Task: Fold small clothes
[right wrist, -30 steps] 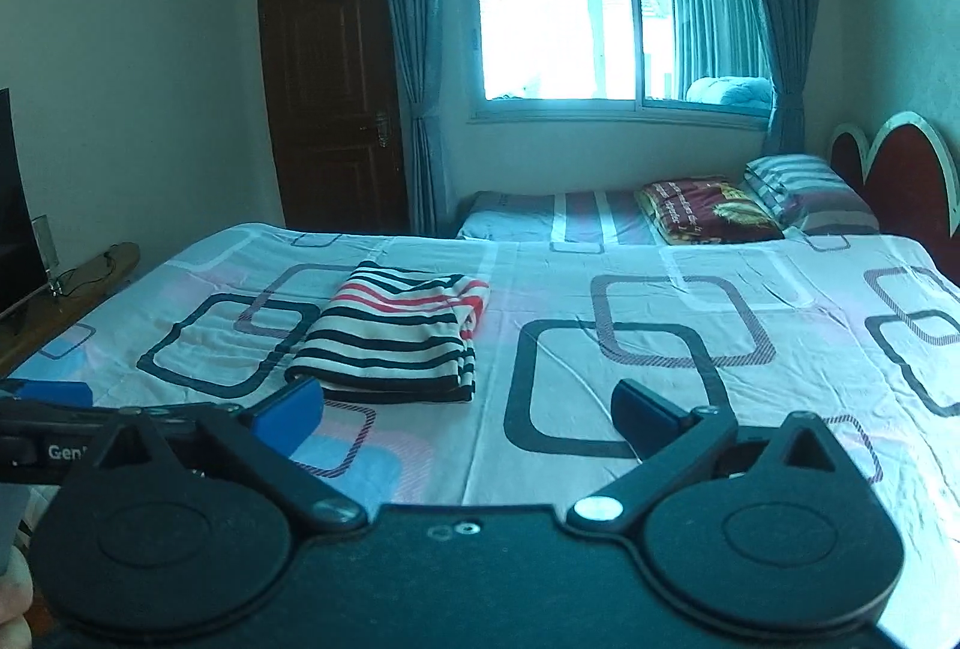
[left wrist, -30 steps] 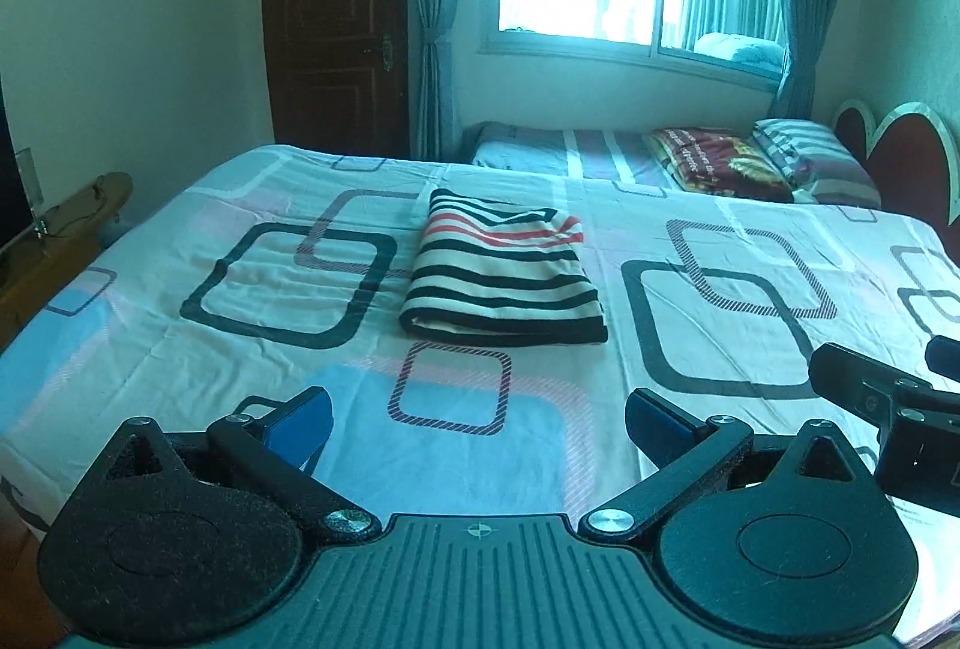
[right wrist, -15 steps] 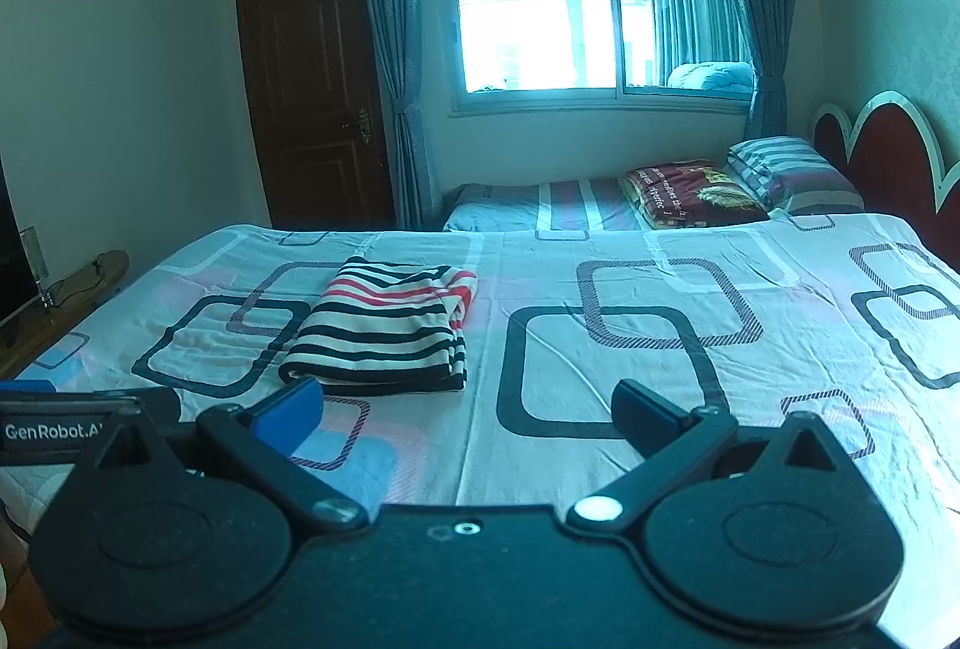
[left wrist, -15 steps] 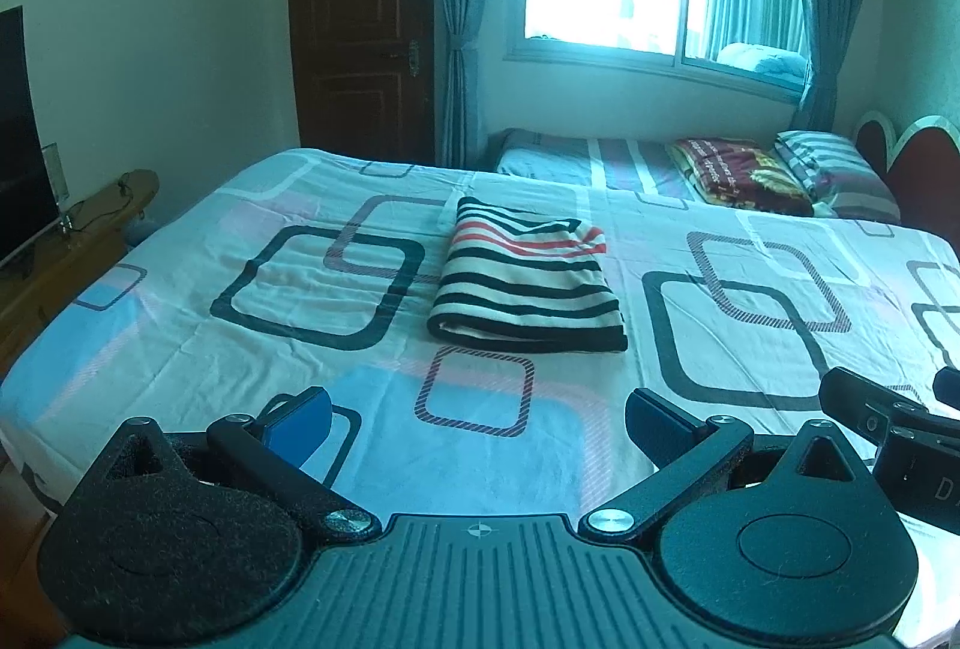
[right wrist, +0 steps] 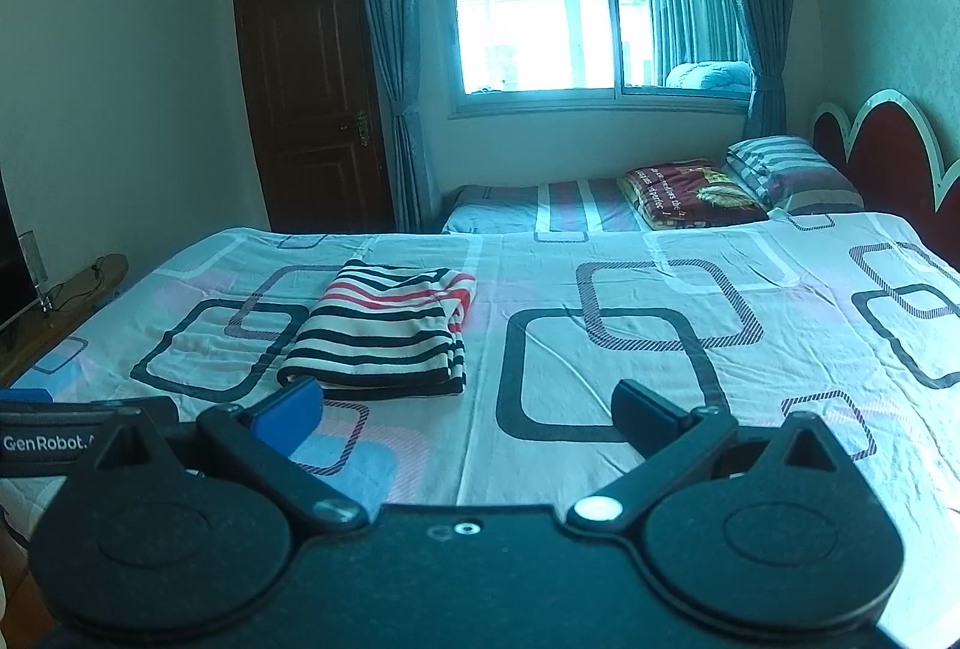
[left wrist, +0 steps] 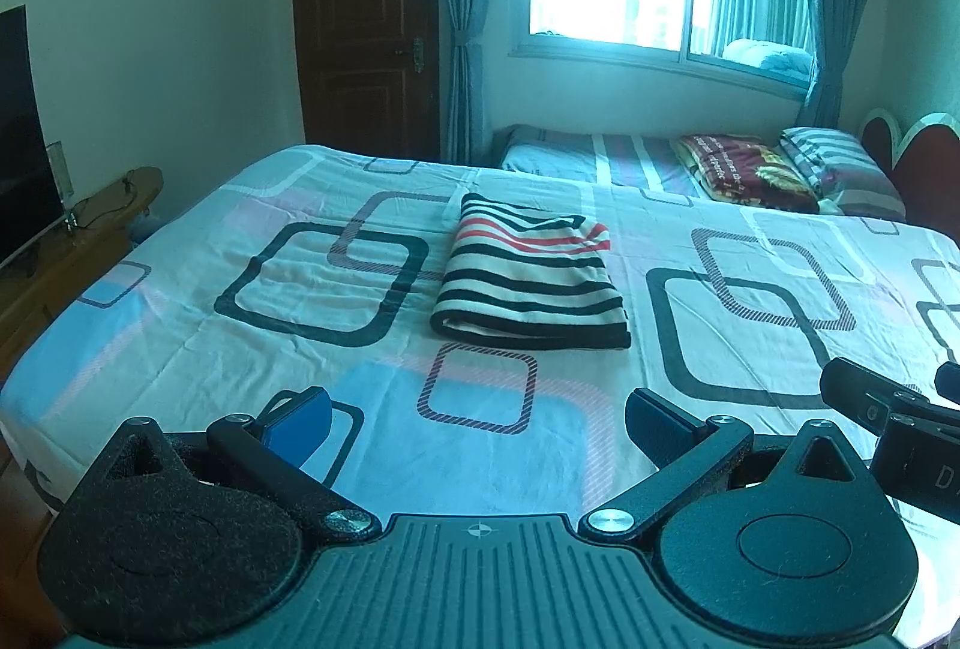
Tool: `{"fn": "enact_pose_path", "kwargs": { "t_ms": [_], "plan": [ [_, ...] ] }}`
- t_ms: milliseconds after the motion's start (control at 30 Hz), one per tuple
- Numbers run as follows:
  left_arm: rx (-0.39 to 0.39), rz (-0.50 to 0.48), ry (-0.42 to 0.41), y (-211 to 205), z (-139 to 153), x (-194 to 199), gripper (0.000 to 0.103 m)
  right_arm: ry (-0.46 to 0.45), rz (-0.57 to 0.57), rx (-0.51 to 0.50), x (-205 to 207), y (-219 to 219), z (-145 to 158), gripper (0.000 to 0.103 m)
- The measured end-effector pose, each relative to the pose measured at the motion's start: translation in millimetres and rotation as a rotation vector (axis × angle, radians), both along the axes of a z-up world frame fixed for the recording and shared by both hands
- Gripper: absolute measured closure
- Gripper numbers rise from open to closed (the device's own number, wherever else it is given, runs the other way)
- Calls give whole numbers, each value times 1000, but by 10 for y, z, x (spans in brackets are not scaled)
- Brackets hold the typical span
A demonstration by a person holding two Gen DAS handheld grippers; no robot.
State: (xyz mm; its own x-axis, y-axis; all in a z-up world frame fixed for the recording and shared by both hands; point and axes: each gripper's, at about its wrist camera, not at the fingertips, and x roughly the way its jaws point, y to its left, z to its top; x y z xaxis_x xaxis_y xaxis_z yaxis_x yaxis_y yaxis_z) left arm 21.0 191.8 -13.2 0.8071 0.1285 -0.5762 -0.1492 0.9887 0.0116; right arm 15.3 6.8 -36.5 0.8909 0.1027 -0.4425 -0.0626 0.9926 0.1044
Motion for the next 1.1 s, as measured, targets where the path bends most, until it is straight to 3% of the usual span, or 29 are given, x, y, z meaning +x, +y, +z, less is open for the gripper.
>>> {"fn": "enact_pose_path", "kwargs": {
  "t_ms": [1100],
  "plan": [
    [-3, 2, 23, -14, -56, 85, 0, 17, 4, 2, 72, 0, -33, 1]
  ]
}}
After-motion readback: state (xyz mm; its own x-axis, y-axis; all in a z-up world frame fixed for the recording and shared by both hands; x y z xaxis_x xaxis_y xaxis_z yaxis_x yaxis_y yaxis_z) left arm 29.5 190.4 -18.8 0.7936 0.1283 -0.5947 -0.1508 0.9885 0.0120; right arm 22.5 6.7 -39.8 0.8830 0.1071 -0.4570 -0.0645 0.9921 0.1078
